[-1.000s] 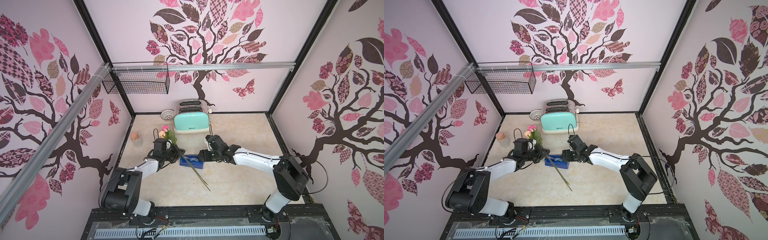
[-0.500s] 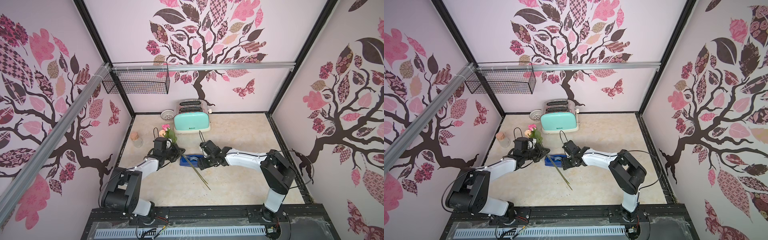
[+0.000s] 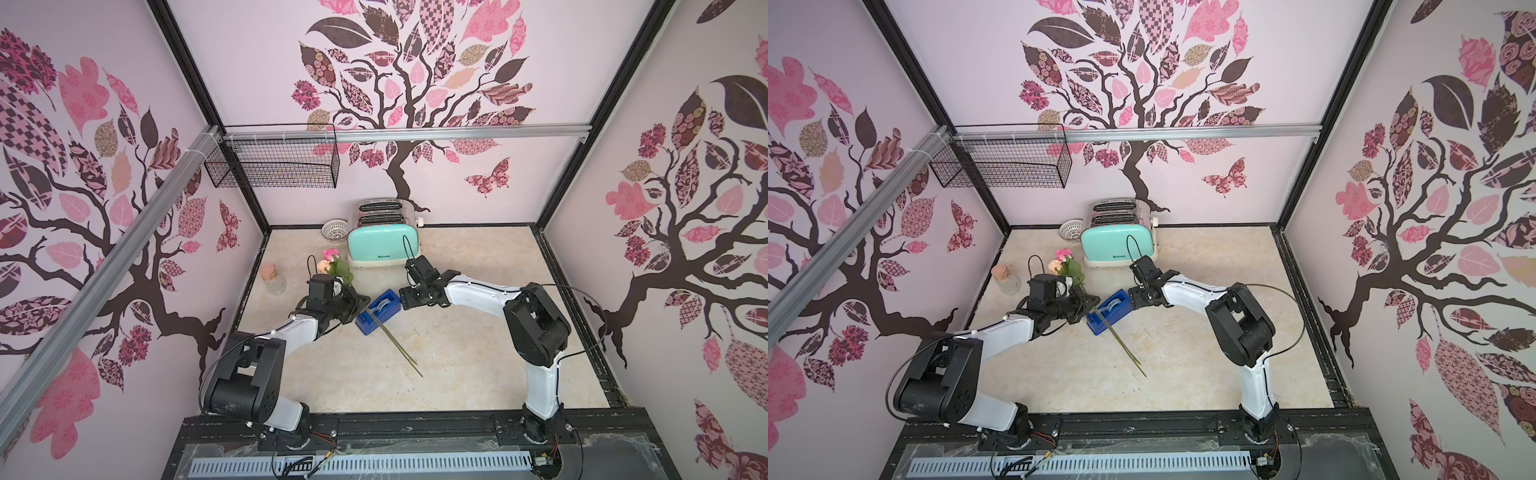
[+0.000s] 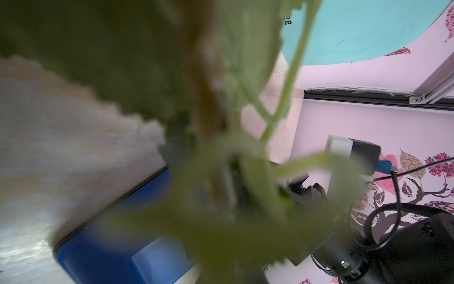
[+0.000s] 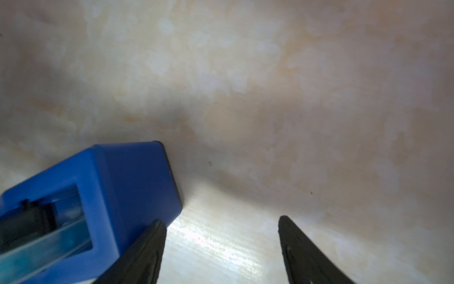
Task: Wrap bouquets with tape
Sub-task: Adjust the Tape Cutter at the center of the board.
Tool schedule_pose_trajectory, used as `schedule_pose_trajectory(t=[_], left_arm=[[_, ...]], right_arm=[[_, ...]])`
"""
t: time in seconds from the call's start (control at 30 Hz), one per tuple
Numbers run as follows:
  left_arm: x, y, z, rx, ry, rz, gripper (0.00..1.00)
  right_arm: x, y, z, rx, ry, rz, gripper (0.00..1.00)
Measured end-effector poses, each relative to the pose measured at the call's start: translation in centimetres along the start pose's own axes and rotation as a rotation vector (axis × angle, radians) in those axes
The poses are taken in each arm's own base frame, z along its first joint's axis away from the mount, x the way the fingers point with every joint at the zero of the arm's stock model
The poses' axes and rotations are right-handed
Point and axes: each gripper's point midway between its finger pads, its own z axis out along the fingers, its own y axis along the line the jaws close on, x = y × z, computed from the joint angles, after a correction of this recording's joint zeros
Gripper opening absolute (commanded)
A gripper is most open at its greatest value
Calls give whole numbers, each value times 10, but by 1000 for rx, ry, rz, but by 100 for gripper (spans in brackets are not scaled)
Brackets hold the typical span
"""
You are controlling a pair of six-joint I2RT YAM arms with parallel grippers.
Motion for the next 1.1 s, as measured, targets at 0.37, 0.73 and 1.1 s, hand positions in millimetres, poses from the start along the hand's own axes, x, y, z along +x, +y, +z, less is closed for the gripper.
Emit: schedule_pose_trajectory(t=[0.37, 0.73, 1.1], left_arm=[[-3, 7, 1, -26, -14, -2, 0], [-3, 9, 1, -33, -17, -5, 0], [-5, 14, -1, -70, -27, 10, 0]], right_arm=[[7, 9, -16, -25, 74, 421, 73], [-47, 64, -45, -116, 61, 801, 74], [-35, 94, -15, -87, 174, 880, 75]])
